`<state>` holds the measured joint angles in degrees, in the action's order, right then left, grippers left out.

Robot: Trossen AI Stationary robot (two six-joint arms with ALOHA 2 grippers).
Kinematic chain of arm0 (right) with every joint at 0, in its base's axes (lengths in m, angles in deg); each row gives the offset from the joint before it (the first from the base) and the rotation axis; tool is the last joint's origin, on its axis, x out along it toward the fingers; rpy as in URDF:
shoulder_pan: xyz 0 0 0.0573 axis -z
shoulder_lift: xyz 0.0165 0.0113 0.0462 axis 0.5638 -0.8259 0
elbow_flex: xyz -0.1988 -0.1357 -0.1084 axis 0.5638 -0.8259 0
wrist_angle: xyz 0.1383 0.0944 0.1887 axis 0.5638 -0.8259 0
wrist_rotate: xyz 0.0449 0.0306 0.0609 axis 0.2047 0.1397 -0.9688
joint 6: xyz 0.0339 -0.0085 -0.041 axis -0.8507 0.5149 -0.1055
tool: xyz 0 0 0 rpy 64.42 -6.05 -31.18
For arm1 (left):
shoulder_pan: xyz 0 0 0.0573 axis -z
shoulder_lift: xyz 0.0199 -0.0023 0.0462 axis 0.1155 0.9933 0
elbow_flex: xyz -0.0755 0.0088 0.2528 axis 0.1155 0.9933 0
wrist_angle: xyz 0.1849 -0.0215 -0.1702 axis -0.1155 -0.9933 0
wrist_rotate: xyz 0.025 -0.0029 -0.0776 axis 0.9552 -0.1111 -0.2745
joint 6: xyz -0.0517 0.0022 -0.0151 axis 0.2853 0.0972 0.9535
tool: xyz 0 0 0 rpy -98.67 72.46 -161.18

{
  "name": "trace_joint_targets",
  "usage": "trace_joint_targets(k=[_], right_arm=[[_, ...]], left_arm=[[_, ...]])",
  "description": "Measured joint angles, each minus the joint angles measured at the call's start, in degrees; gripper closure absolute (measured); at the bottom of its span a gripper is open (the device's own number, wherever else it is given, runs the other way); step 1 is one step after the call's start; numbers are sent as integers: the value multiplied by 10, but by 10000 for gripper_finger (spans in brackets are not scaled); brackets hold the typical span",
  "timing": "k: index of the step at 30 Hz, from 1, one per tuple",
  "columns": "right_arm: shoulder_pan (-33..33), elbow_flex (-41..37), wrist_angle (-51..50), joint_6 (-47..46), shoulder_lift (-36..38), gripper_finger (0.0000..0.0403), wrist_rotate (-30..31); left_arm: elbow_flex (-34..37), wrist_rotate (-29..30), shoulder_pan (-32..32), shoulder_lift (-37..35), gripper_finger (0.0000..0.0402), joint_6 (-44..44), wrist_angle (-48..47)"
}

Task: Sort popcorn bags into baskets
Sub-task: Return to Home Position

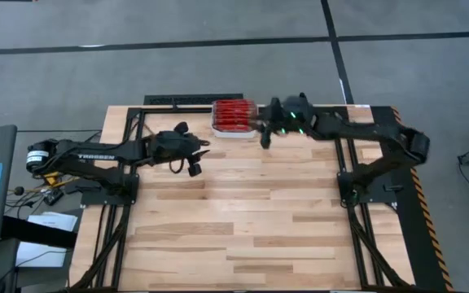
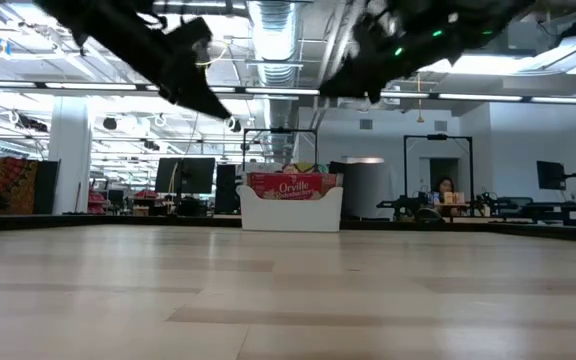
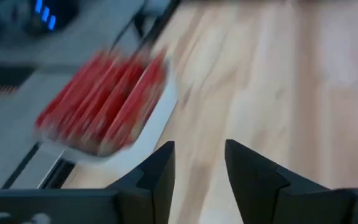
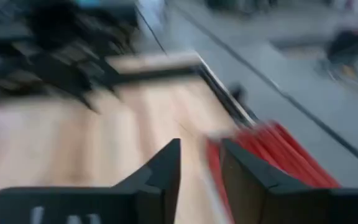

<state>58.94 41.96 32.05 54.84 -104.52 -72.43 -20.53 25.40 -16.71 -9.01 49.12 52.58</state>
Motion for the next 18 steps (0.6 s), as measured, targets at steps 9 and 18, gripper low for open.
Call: trace_joint_targets(k=[9,18], right_arm=[[-153,-154,211,-45,104,369,0],[-180,-222,190,-36,244,376,1]], left_arm=[[185,-59,49,-81,330,49,328],[212,5,100,-247,364,33,215]])
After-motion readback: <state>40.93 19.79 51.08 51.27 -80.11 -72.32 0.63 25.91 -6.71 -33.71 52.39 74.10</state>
